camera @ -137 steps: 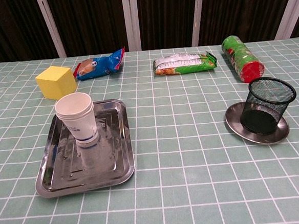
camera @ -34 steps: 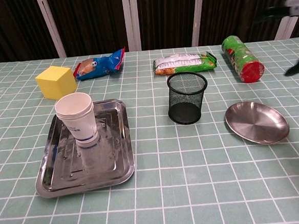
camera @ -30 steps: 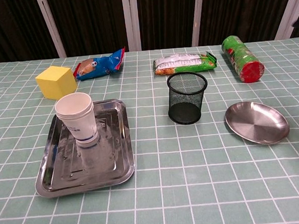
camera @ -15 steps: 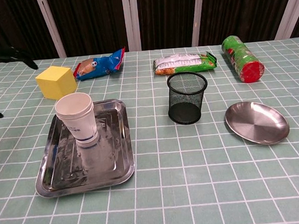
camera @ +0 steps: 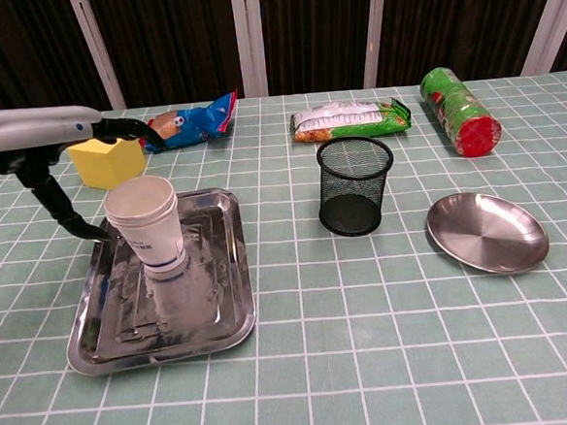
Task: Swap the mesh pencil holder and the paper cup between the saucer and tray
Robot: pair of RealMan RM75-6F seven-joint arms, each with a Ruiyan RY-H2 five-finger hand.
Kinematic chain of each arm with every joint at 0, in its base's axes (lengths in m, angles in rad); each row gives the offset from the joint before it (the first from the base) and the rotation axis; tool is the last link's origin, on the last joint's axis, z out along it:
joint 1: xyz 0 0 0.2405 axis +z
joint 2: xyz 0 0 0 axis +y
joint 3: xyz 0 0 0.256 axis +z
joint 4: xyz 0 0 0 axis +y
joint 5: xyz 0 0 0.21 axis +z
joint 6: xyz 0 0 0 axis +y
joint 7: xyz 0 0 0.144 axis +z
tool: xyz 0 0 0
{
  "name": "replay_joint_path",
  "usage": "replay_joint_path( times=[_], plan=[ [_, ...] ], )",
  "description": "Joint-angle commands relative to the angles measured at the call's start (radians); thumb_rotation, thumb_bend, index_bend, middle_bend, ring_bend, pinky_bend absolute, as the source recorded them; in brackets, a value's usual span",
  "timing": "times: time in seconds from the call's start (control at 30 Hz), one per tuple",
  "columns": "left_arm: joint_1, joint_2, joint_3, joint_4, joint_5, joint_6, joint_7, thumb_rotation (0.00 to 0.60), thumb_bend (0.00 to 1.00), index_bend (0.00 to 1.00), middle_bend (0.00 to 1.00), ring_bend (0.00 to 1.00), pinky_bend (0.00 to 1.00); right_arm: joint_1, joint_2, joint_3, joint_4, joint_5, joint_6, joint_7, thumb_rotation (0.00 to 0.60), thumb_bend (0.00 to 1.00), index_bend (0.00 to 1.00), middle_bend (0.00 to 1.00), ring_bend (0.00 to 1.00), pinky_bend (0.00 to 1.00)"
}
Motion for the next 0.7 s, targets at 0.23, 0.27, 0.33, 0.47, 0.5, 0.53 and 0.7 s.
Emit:
replay_joint_path(
  times=[0.23, 0.27, 0.33, 0.47, 0.5, 0.53, 0.7],
  plan=[
    [-0.041, -0.084, 0.033, 0.067, 0.008, 0.006, 0.025, 0.600, 0.16, 0.13, 0.05, 0.03, 0.19, -0.019, 0.009, 0.021, -0.001, -0.014, -0.013, 0.016, 0.600, 0.00, 0.00, 0.00, 0.00, 0.00],
    [-0.042, -0.089, 0.035, 0.073, 0.009, 0.006, 0.022, 0.600, 0.18, 0.14, 0.06, 0.04, 0.21, -0.020, 0.009, 0.023, 0.000, -0.014, -0.017, 0.019, 0.600, 0.00, 0.00, 0.00, 0.00, 0.00],
    [-0.043, -0.104, 0.039, 0.090, 0.027, 0.017, 0.016, 0.600, 0.23, 0.16, 0.10, 0.09, 0.25, -0.021, 0.009, 0.029, 0.006, -0.009, -0.026, 0.026, 0.600, 0.00, 0.00, 0.00, 0.00, 0.00],
    [-0.041, -0.127, 0.047, 0.123, 0.069, 0.042, -0.005, 0.600, 0.29, 0.20, 0.15, 0.14, 0.29, -0.023, 0.006, 0.040, 0.013, -0.008, -0.041, 0.036, 0.600, 0.00, 0.00, 0.00, 0.00, 0.00],
    [-0.041, -0.131, 0.049, 0.131, 0.078, 0.047, -0.008, 0.600, 0.31, 0.21, 0.17, 0.15, 0.30, -0.024, 0.006, 0.042, 0.014, -0.009, -0.045, 0.037, 0.600, 0.00, 0.00, 0.00, 0.00, 0.00],
    [-0.041, -0.134, 0.052, 0.136, 0.083, 0.049, -0.011, 0.600, 0.33, 0.22, 0.18, 0.16, 0.30, -0.024, 0.005, 0.044, 0.016, -0.009, -0.049, 0.038, 0.600, 0.00, 0.00, 0.00, 0.00, 0.00],
    [-0.049, -0.141, 0.060, 0.155, 0.093, 0.046, -0.013, 0.600, 0.42, 0.29, 0.28, 0.22, 0.36, -0.029, 0.003, 0.057, 0.019, -0.008, -0.060, 0.046, 0.600, 0.00, 0.00, 0.00, 0.00, 0.00]
  ],
)
